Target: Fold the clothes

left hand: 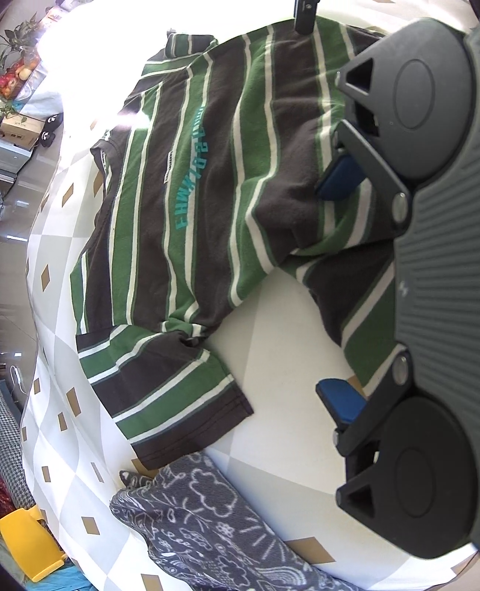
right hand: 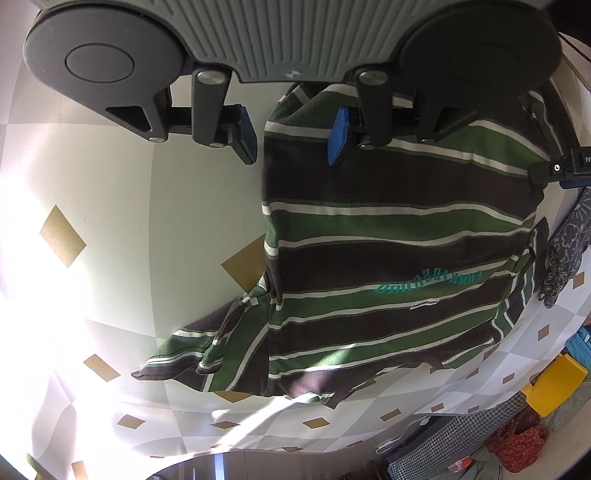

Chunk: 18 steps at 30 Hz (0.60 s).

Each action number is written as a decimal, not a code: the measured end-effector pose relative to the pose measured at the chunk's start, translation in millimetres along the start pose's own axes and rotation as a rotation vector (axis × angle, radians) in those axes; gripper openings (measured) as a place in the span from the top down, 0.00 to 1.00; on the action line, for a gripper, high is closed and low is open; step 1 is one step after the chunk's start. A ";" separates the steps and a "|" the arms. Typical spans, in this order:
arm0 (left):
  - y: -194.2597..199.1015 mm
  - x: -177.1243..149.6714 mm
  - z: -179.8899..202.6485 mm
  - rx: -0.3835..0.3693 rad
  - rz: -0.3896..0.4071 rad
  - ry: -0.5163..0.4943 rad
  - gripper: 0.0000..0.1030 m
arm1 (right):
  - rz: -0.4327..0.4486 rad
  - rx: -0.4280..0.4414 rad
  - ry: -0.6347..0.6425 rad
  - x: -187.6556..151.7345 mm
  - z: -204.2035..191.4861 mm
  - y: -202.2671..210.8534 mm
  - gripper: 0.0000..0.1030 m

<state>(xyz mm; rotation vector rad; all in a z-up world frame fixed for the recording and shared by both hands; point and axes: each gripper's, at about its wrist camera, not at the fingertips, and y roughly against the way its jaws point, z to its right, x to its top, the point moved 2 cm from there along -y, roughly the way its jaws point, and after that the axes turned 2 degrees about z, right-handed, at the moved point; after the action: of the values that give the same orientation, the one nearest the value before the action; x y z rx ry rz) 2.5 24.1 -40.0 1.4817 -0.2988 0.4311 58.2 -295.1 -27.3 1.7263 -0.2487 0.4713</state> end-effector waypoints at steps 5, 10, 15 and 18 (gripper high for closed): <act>-5.2 -11.6 -1.4 0.013 0.001 -0.004 0.00 | 0.031 -0.020 0.040 -3.2 -7.5 -5.2 0.66; -6.5 -20.1 -6.5 0.029 -0.009 0.034 0.05 | 0.066 -0.056 0.090 -1.0 -11.5 -7.2 0.88; -1.5 -29.7 -4.0 0.062 -0.006 0.051 0.05 | 0.124 -0.122 0.118 7.5 -8.5 -5.4 0.93; 2.8 -36.8 -4.7 0.080 -0.006 0.081 0.05 | 0.134 -0.131 0.093 14.2 -1.5 -4.7 0.93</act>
<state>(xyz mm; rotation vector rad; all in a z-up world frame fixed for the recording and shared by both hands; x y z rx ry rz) -31.7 25.4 -54.4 1.5387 -0.2146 0.5019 72.6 -291.3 -25.0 1.5621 -0.3231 0.6182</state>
